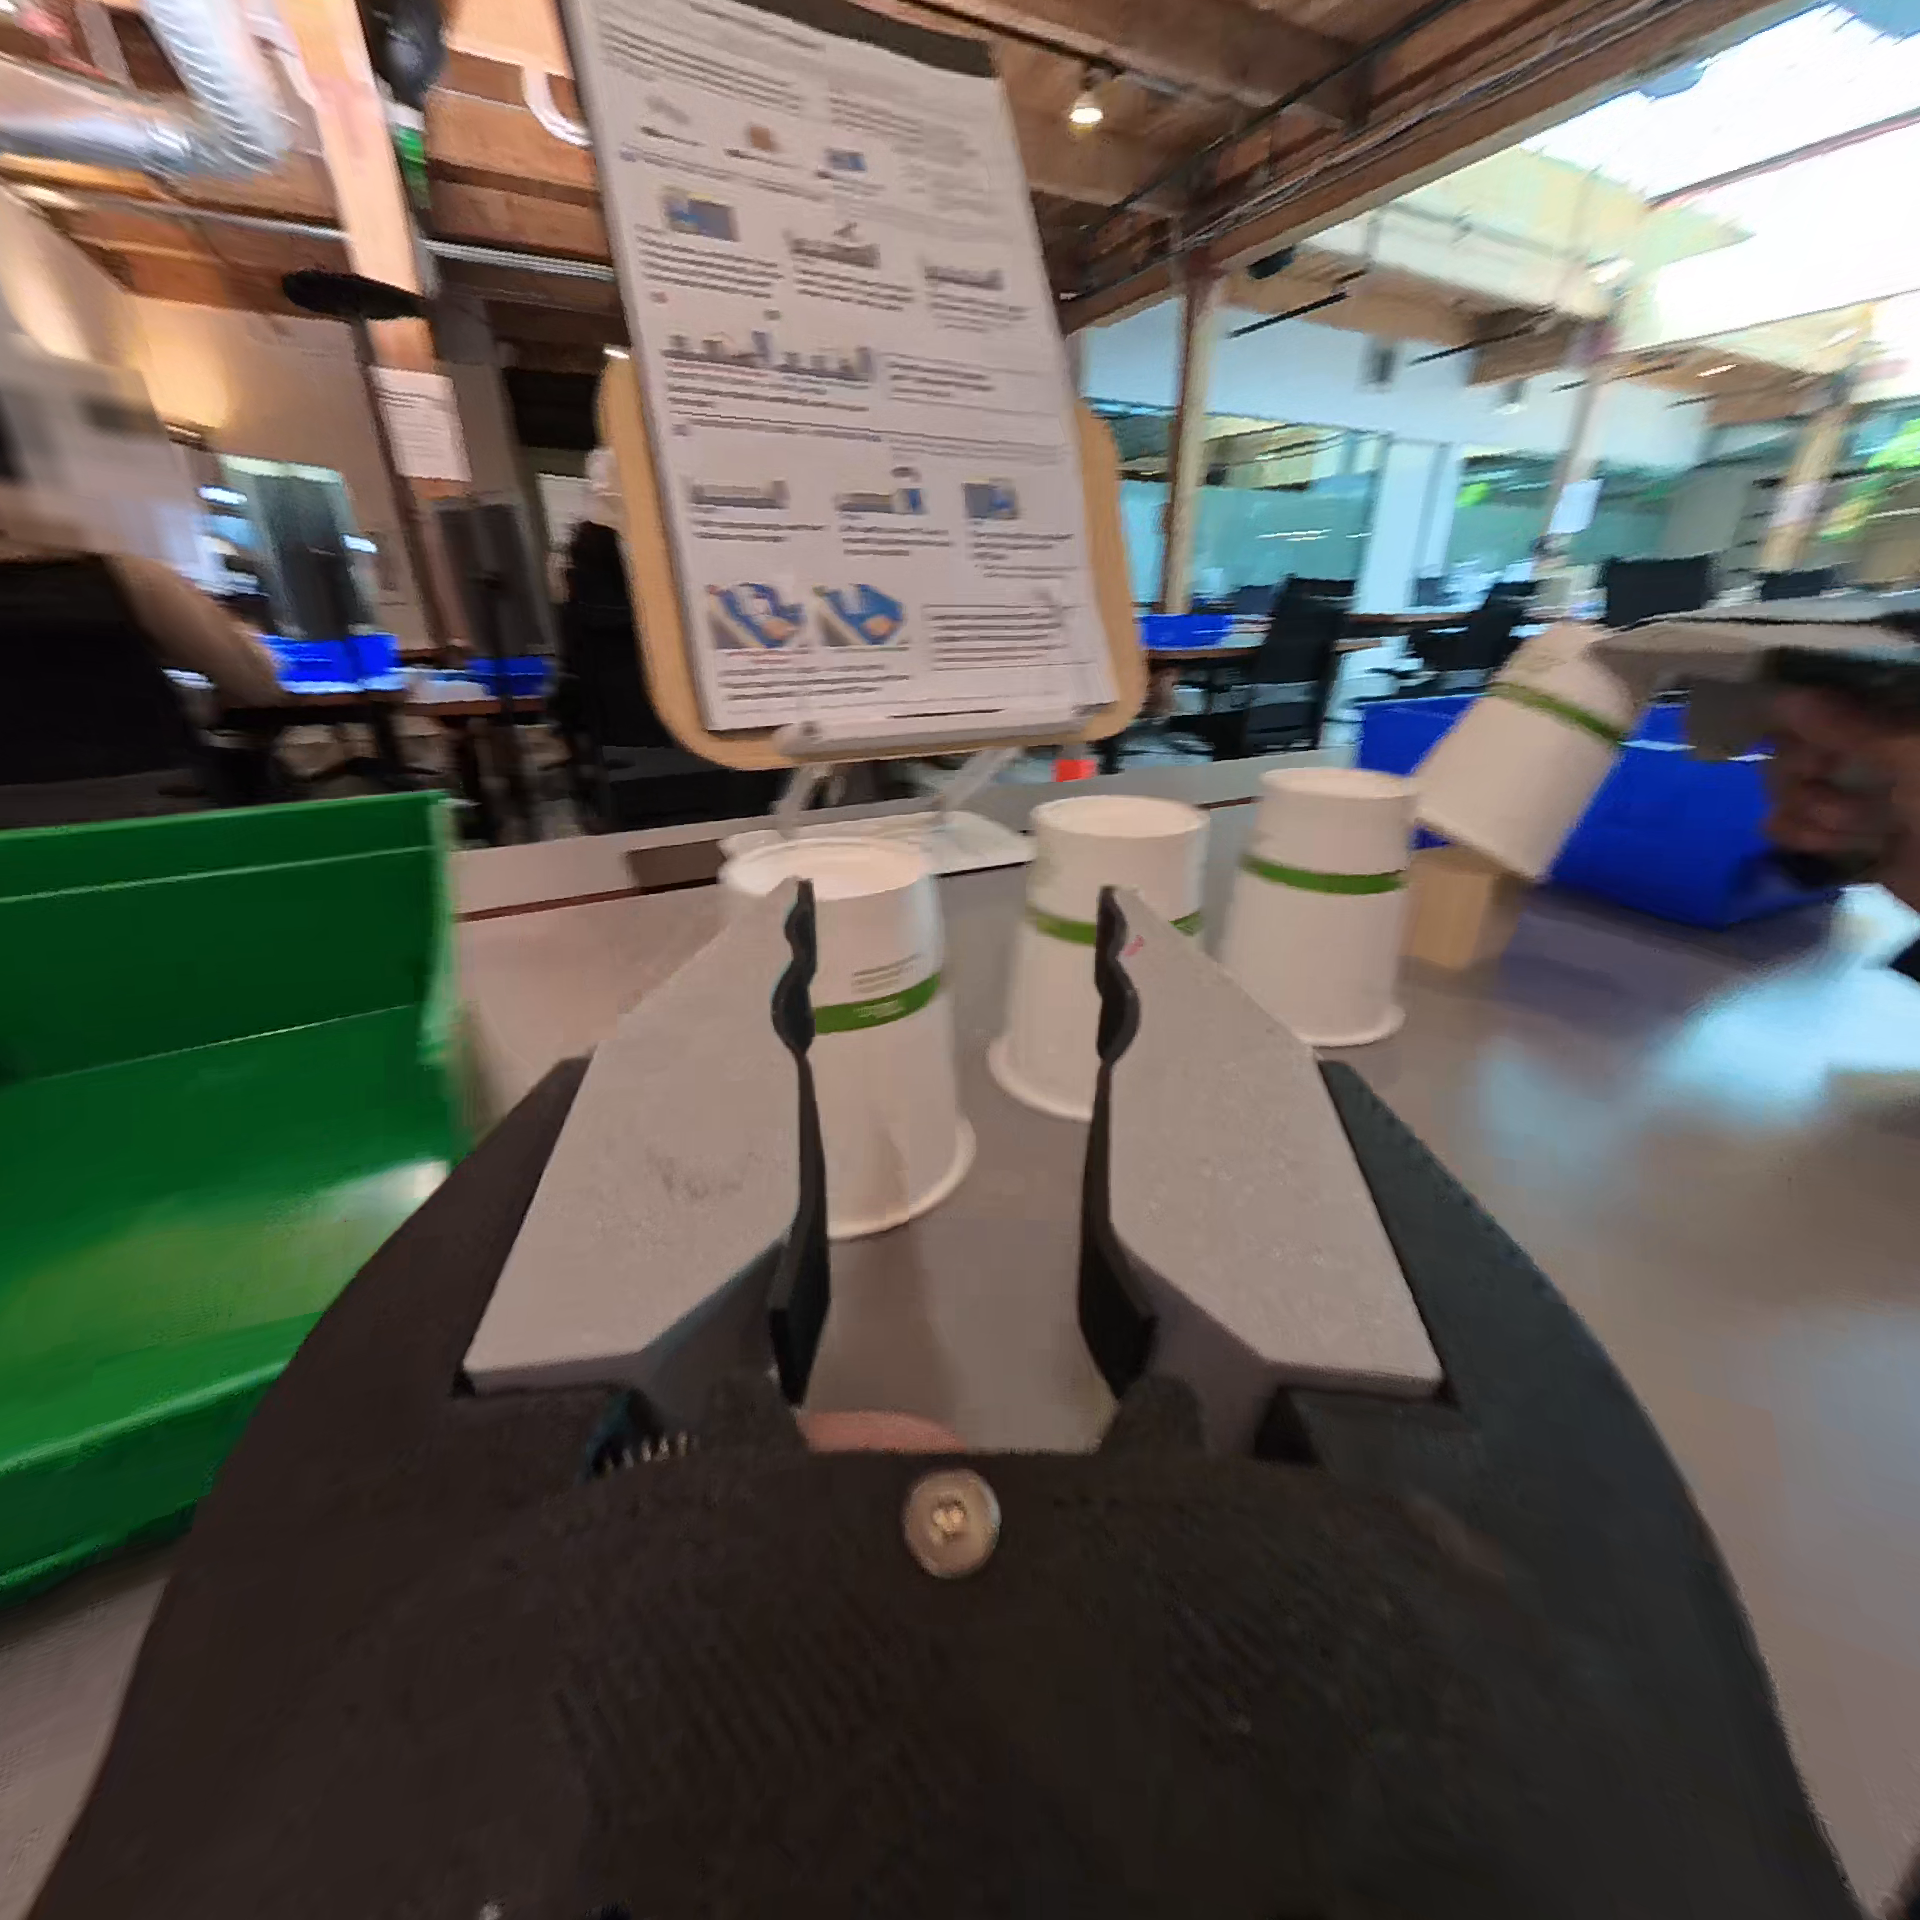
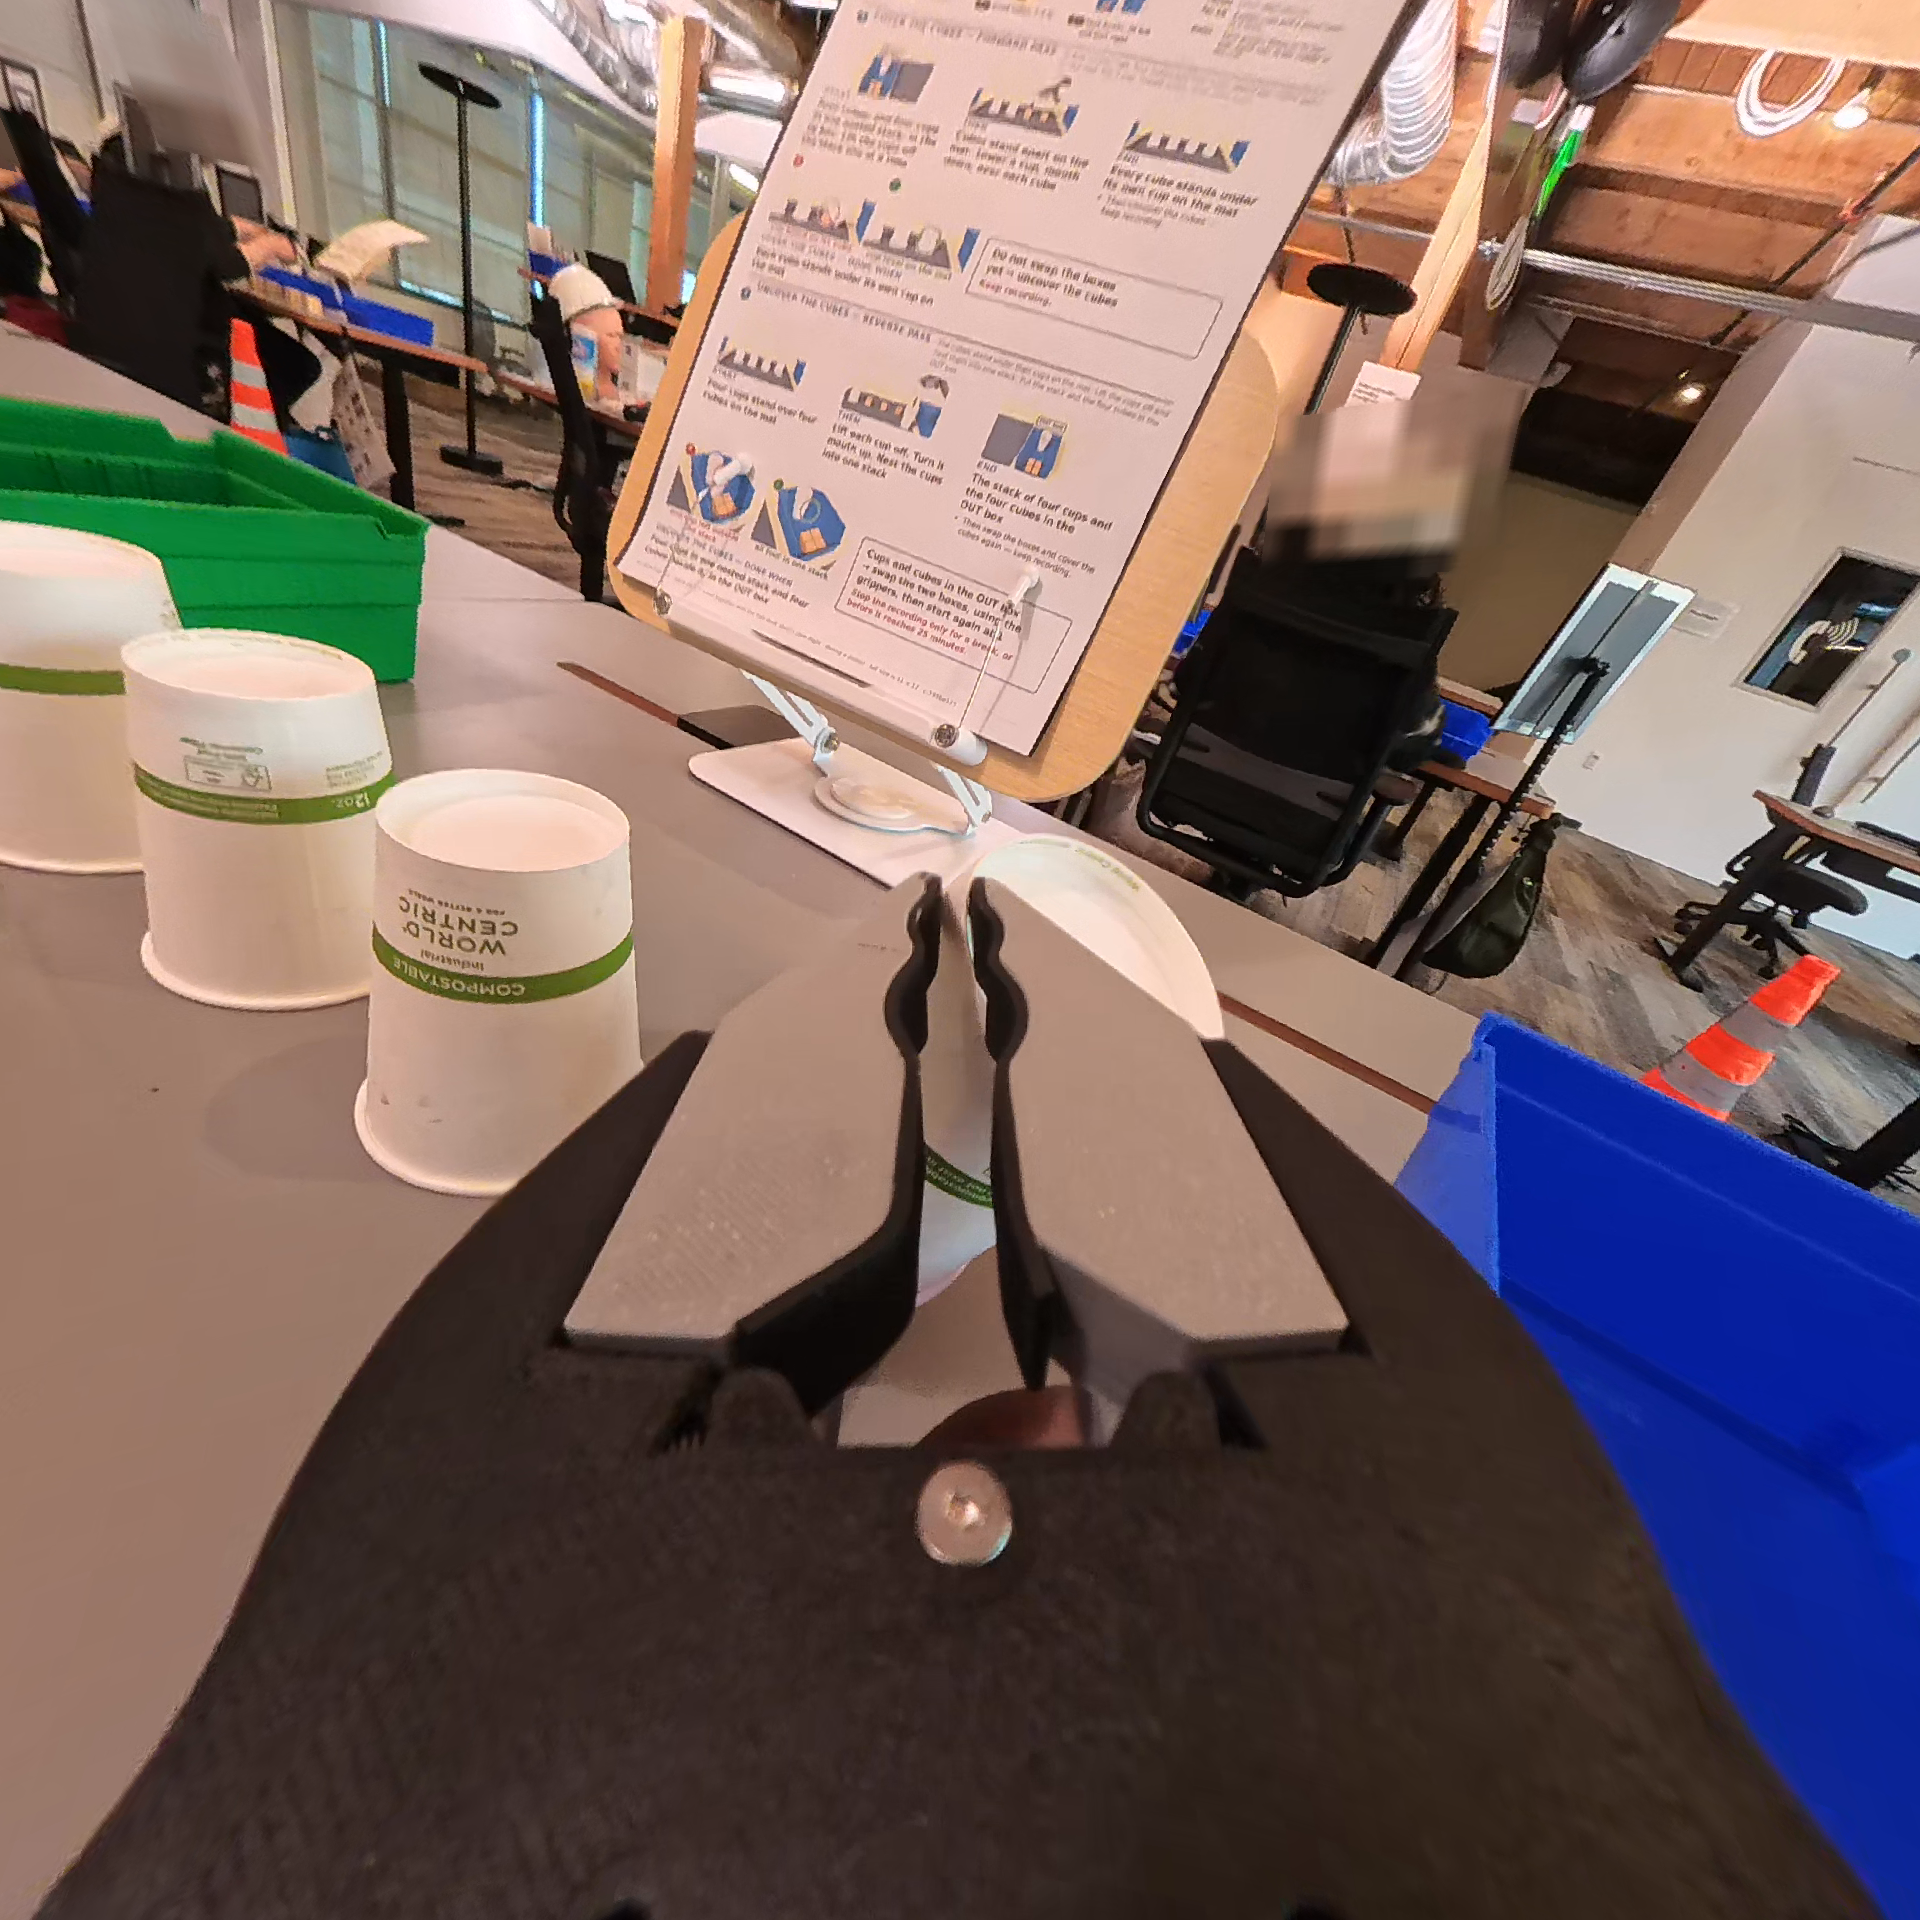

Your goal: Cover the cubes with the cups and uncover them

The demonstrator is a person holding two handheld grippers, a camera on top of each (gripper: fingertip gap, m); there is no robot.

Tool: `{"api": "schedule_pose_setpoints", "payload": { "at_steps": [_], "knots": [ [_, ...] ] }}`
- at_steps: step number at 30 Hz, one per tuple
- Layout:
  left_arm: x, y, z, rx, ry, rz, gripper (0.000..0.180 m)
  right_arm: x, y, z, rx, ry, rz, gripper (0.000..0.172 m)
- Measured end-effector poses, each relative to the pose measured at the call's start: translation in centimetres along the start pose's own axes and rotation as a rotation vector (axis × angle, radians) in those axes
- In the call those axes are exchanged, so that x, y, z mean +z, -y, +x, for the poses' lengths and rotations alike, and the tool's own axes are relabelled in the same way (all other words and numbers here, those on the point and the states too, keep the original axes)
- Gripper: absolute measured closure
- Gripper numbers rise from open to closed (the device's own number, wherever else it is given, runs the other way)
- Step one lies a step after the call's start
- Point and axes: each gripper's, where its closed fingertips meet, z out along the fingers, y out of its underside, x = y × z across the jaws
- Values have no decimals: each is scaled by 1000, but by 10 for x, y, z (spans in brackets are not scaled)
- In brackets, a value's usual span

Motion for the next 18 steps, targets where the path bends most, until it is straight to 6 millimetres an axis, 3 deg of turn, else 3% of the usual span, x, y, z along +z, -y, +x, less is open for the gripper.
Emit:
{"api": "schedule_pose_setpoints", "payload": {
  "at_steps": [9, 18],
  "knots": [
    [40, 1, 105, -14, -359, -109, 128, -13, 20, 3, 35, -9, 102, 169],
    [79, -18, 182, -38, -590, -220, 135, -29, 45, -5, 40, 27, 235, 169]
  ]
}}
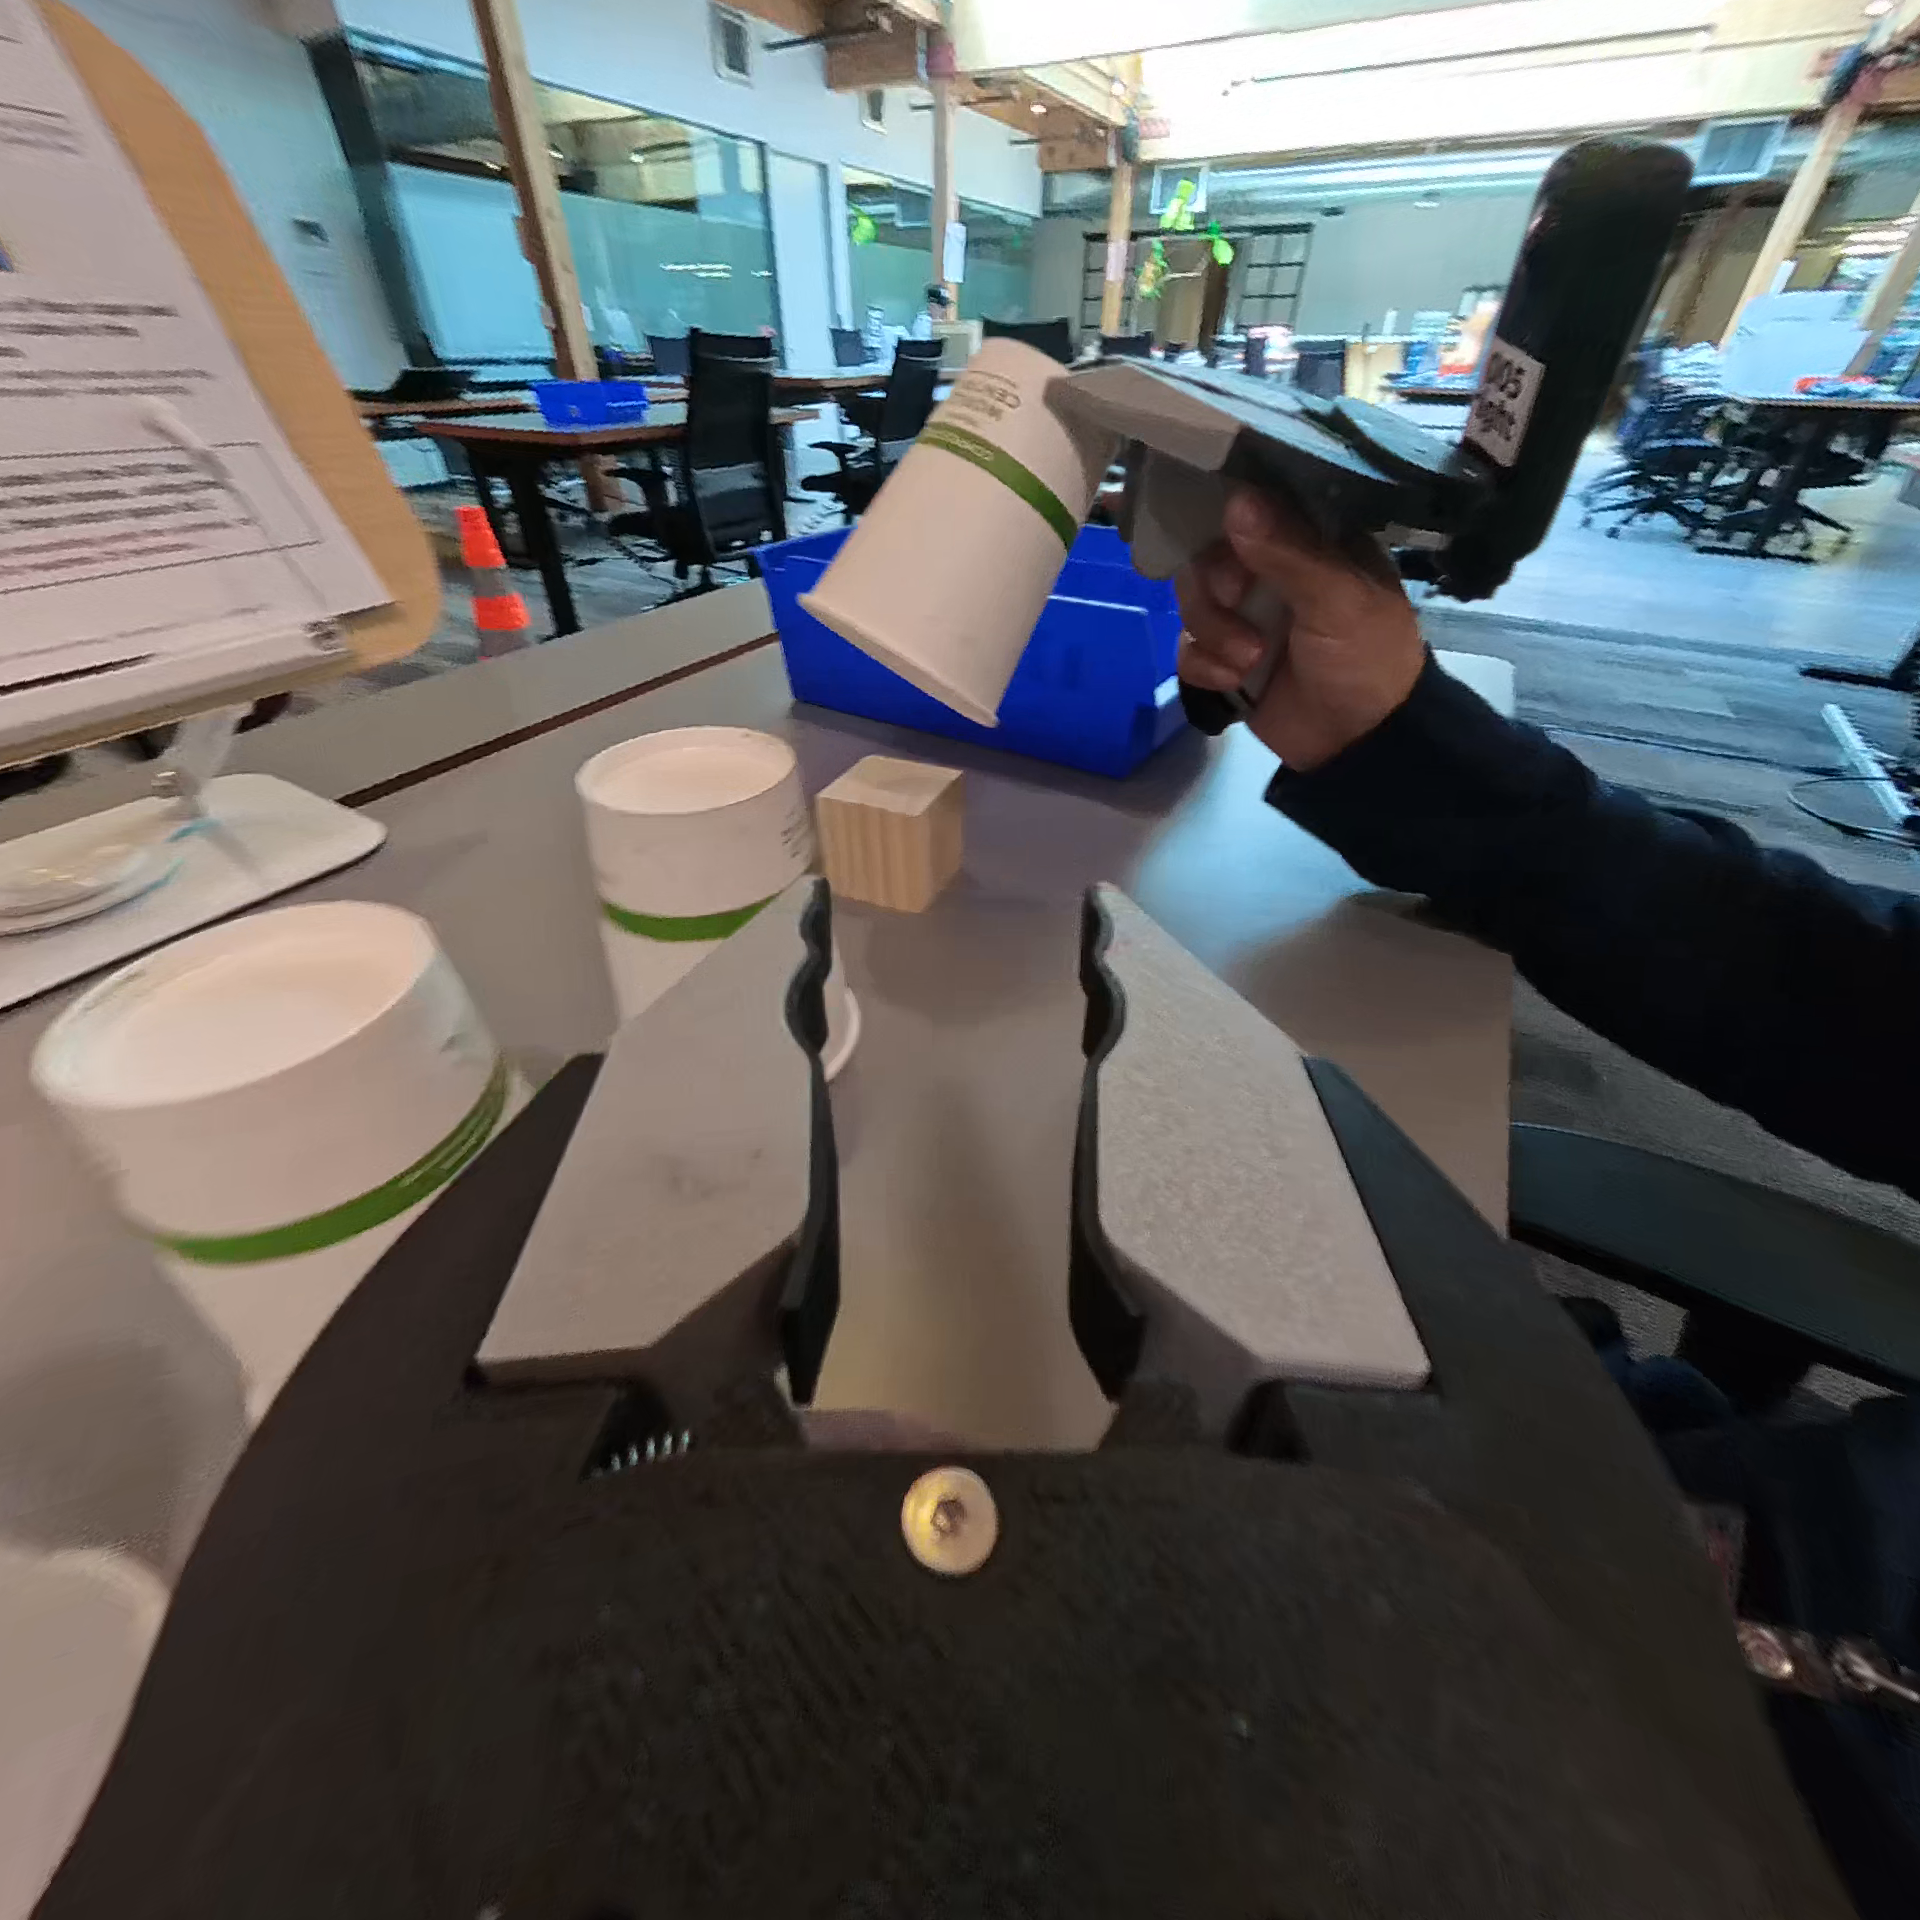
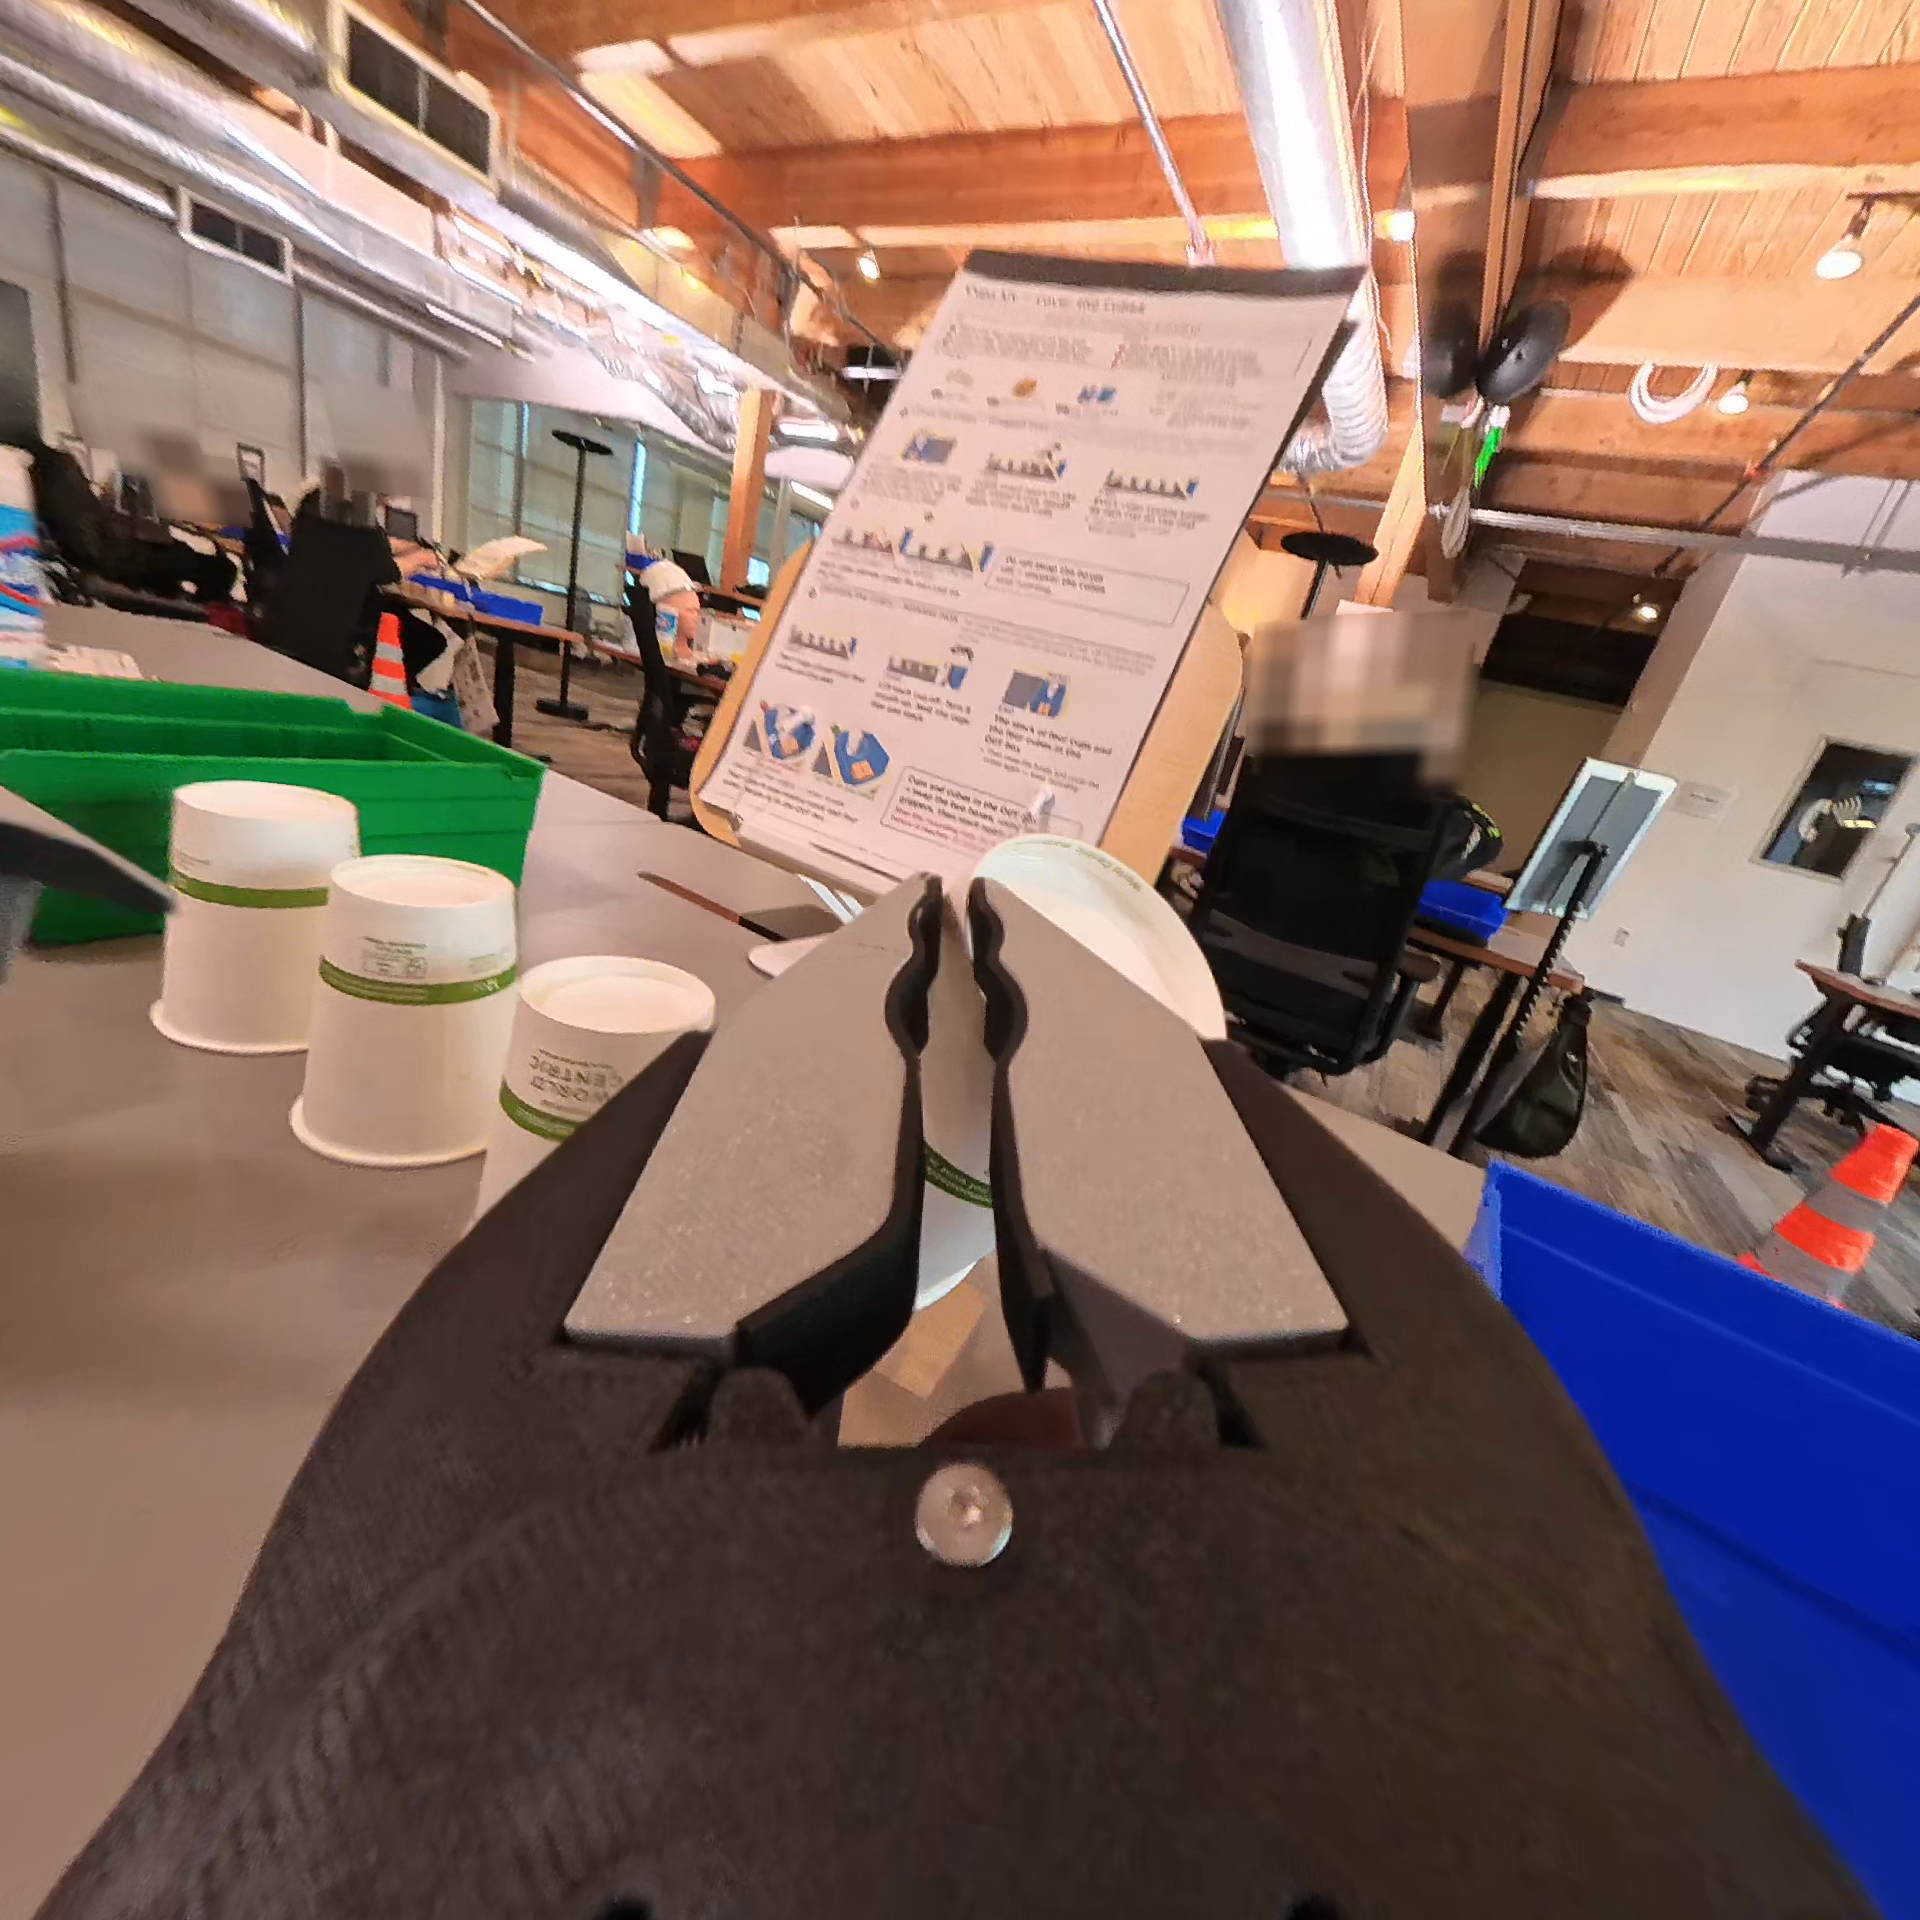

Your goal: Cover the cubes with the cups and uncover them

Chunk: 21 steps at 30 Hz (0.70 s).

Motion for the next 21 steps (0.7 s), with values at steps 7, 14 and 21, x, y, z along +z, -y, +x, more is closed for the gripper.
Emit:
{"api": "schedule_pose_setpoints", "payload": {
  "at_steps": [7, 14, 21],
  "knots": [
    [38, 19, 26, -63, -116, 38, 135, -17, 31, -12, 39, 73, 159, 169],
    [71, 39, 30, -162, -115, 89, 134, -35, 51, -22, 91, 136, 269, 169],
    [86, 63, 39, -319, -240, 137, 134, -44, 59, -29, 151, 211, 324, 169]
  ]
}}
